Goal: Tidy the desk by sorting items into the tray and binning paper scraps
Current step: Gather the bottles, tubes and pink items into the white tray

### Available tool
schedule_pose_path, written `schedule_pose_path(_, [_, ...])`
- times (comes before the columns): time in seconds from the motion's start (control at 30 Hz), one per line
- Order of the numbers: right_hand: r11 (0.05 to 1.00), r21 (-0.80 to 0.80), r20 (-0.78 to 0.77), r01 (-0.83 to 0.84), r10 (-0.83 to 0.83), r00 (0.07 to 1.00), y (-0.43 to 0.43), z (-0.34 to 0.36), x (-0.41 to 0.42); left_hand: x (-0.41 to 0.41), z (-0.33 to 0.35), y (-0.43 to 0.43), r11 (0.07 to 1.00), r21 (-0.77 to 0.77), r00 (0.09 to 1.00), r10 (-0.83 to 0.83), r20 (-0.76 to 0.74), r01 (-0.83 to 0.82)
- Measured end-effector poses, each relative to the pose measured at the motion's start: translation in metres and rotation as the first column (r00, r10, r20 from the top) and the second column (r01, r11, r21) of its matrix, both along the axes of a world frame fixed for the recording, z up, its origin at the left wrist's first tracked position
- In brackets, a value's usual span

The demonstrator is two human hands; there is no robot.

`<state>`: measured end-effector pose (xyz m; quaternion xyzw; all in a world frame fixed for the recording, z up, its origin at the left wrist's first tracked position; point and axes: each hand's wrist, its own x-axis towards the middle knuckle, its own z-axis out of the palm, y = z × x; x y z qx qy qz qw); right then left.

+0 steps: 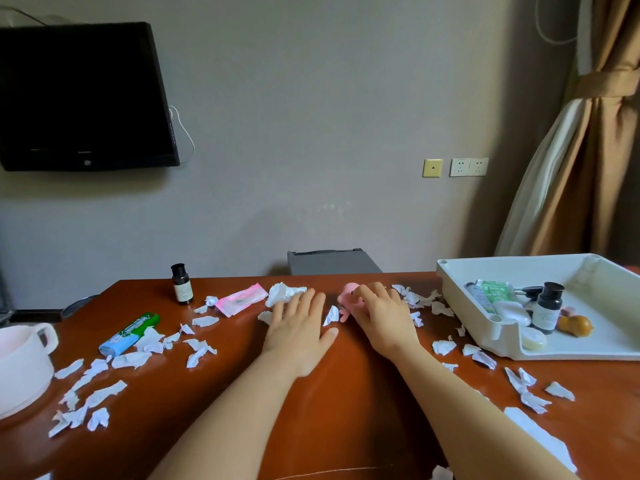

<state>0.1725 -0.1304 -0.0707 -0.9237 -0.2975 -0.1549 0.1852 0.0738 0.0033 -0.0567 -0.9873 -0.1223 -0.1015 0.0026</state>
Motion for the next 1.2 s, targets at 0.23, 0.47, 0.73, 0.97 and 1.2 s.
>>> schedule_pose_path(0.23, [0.999, 0.039, 0.044, 0.011, -0.013, 0.999, 0.001, -0.002, 0.003, 0.011, 0.031, 0.064, 0.99, 0.042, 0.989, 0.134, -0.062, -0.131])
schedule_pose_path(0.47, [0.997, 0.079, -0.016, 0.001, 0.001, 1.0, 0.001, -0.005, 0.004, 0.026, 0.03, 0.099, 0.93, -0.035, 0.907, 0.347, -0.239, -0.365])
schedule_pose_path(0.73, [0.996, 0.081, -0.066, -0.028, 0.033, 0.997, 0.001, -0.004, 0.004, 0.039, 0.017, 0.106, 0.948, -0.039, 0.928, 0.3, -0.223, -0.316])
schedule_pose_path(0.97, [0.994, 0.094, -0.12, -0.062, 0.073, 0.99, -0.002, -0.006, 0.003, 0.03, 0.032, 0.089, 0.926, -0.208, 0.91, 0.23, -0.346, -0.314])
schedule_pose_path(1.2, [0.996, 0.087, -0.185, -0.028, 0.044, 0.982, -0.008, -0.004, -0.011, 0.01, 0.061, 0.078, 0.883, -0.428, 0.968, 0.104, -0.227, -0.195])
